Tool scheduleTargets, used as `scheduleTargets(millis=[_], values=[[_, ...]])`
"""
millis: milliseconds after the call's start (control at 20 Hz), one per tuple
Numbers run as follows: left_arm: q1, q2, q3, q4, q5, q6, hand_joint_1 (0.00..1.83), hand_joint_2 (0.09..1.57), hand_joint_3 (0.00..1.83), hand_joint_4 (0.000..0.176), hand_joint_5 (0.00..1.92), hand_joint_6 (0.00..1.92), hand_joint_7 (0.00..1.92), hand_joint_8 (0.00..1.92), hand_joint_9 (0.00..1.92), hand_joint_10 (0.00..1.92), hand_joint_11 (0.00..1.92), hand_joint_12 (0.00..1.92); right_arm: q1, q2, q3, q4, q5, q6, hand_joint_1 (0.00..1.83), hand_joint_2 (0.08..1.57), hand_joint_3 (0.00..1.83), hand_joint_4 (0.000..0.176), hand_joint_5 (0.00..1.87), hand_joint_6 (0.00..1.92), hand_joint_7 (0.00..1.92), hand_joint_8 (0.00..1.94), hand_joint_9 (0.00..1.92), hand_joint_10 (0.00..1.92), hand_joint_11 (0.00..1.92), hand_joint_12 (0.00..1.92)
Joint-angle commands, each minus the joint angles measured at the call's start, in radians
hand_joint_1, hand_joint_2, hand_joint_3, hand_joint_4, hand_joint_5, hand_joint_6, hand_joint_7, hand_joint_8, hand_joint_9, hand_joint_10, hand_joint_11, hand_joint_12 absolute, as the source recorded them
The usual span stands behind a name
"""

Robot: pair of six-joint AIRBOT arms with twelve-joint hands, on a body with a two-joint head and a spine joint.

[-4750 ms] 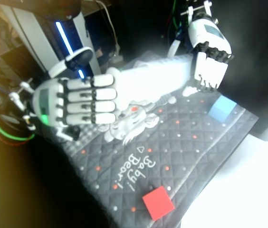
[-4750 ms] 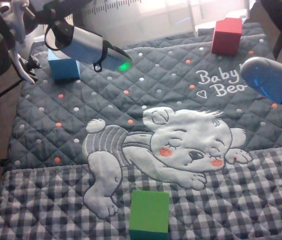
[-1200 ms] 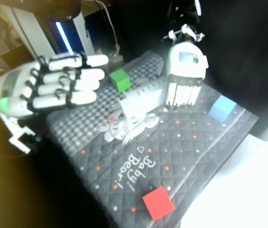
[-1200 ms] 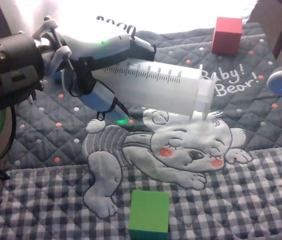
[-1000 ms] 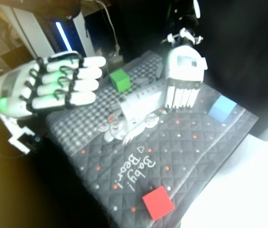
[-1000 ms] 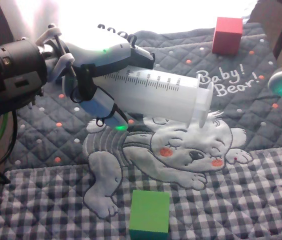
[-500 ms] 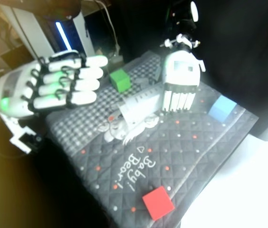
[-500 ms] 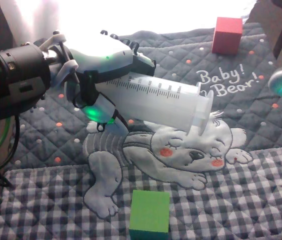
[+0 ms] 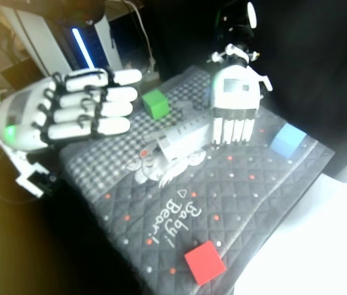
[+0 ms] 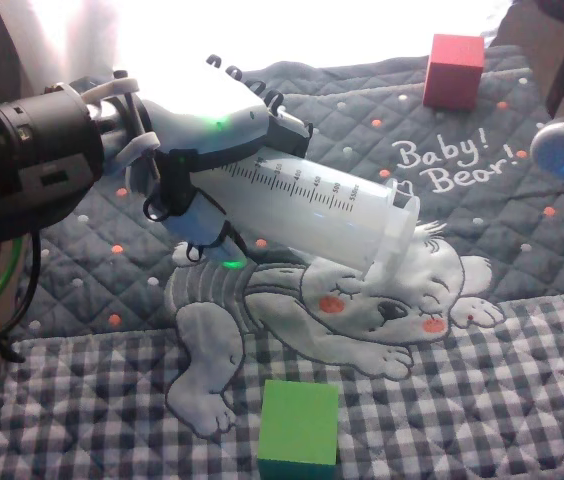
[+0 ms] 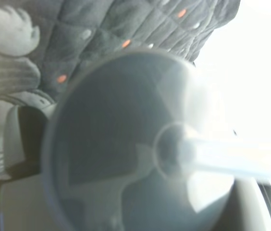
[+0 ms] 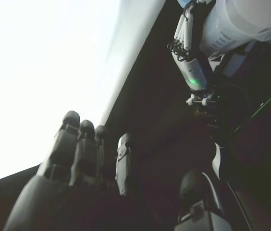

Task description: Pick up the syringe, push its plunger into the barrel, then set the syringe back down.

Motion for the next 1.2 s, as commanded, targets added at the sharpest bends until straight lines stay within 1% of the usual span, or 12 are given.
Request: scheduleTargets(millis=[0, 200, 250, 400, 500, 600, 700, 800, 850, 900, 1050, 1150], values=[[-0.006, 0.002, -0.004, -0.014, -0.109, 0.001, 1.01, 1.21, 0.07, 0.000, 0.74, 1.47, 0.81, 1.92, 0.92, 1.92, 1.05, 1.92, 0.015, 0.004, 0.002, 0.022, 0.124, 0.002, 0.01, 1.04, 0.00, 0.108, 0.15, 0.02, 0.03, 0.01, 0.01, 0.00, 0.02, 0.01], [-0.004, 0.007, -0.013, -0.007, -0.112, 0.001, 0.87, 1.26, 0.01, 0.164, 0.68, 1.44, 0.67, 1.35, 0.65, 1.56, 0.48, 1.71, 0.017, 0.003, 0.002, 0.021, 0.124, 0.002, 0.04, 1.02, 0.00, 0.080, 0.14, 0.00, 0.02, 0.00, 0.00, 0.00, 0.02, 0.01], [-0.004, 0.008, -0.015, -0.004, -0.111, 0.001, 0.74, 1.21, 0.00, 0.008, 0.57, 0.97, 0.67, 1.04, 0.63, 1.30, 0.44, 1.52, 0.017, 0.003, 0.002, 0.021, 0.124, 0.002, 0.01, 1.03, 0.00, 0.086, 0.14, 0.01, 0.02, 0.00, 0.00, 0.00, 0.01, 0.00], [0.002, 0.008, -0.019, -0.001, -0.110, 0.001, 0.60, 1.09, 0.00, 0.000, 0.62, 0.14, 0.69, 0.13, 0.66, 0.26, 0.28, 0.94, 0.018, 0.002, 0.002, 0.021, 0.124, 0.002, 0.06, 1.08, 0.00, 0.091, 0.15, 0.00, 0.02, 0.00, 0.00, 0.00, 0.00, 0.00], [0.003, 0.008, -0.021, 0.005, -0.106, -0.149, 0.56, 0.99, 0.00, 0.000, 0.56, 0.01, 0.59, 0.01, 0.58, 0.03, 0.17, 0.78, 0.019, 0.002, 0.002, 0.021, 0.125, 0.002, 0.06, 1.16, 0.03, 0.142, 0.16, 0.01, 0.03, 0.00, 0.00, 0.00, 0.01, 0.00], [0.003, 0.009, -0.025, 0.011, -0.106, -0.149, 0.52, 0.93, 0.00, 0.000, 0.42, 0.00, 0.43, 0.00, 0.38, 0.00, 0.02, 0.61, 0.021, 0.001, 0.002, 0.020, 0.125, 0.002, 0.12, 1.09, 0.00, 0.137, 0.18, 0.01, 0.05, 0.01, 0.02, 0.01, 0.04, 0.02], [0.007, 0.009, -0.029, 0.018, -0.104, -0.149, 0.47, 0.86, 0.00, 0.027, 0.33, 0.00, 0.29, 0.01, 0.15, 0.01, 0.00, 0.18, 0.021, 0.001, 0.002, 0.020, 0.125, 0.002, 0.11, 0.99, 0.00, 0.101, 0.17, 0.00, 0.04, 0.00, 0.00, 0.00, 0.00, 0.00], [0.011, 0.010, -0.032, 0.019, -0.107, -0.149, 0.47, 0.82, 0.00, 0.064, 0.25, 0.00, 0.04, 0.00, 0.01, 0.00, 0.00, 0.01, 0.021, 0.001, 0.002, 0.020, 0.125, 0.002, 0.11, 1.10, 0.01, 0.111, 0.18, 0.01, 0.04, 0.00, 0.00, 0.00, 0.00, 0.00], [0.012, 0.011, -0.033, 0.019, -0.109, -0.149, 0.52, 0.78, 0.00, 0.099, 0.17, 0.00, 0.01, 0.00, 0.00, 0.00, 0.00, 0.00, 0.021, 0.001, 0.002, 0.020, 0.125, 0.002, 0.09, 1.07, 0.00, 0.058, 0.11, 0.00, 0.01, 0.00, 0.00, 0.00, 0.00, 0.00], [0.013, 0.012, -0.035, 0.020, -0.112, -0.149, 0.54, 0.76, 0.00, 0.112, 0.13, 0.00, 0.00, 0.00, 0.00, 0.00, 0.00, 0.00, 0.021, 0.001, 0.002, 0.020, 0.125, 0.002, 0.06, 1.04, 0.00, 0.056, 0.13, 0.01, 0.01, 0.00, 0.00, 0.00, 0.00, 0.00], [0.017, 0.019, -0.042, 0.020, -0.126, 0.000, 0.52, 0.72, 0.00, 0.174, 0.00, 0.00, 0.00, 0.00, 0.00, 0.00, 0.00, 0.00, 0.021, 0.000, 0.002, 0.020, 0.125, 0.002, 0.02, 1.35, 0.03, 0.170, 0.18, 0.00, 0.06, 0.00, 0.03, 0.00, 0.05, 0.02], [0.023, 0.028, -0.050, 0.020, -0.141, 0.000, 0.45, 0.70, 0.00, 0.176, 0.00, 0.00, 0.00, 0.00, 0.00, 0.00, 0.00, 0.00, 0.021, 0.000, 0.002, 0.020, 0.125, 0.002, 0.20, 1.30, 0.00, 0.106, 0.15, 0.00, 0.03, 0.00, 0.01, 0.00, 0.04, 0.02]])
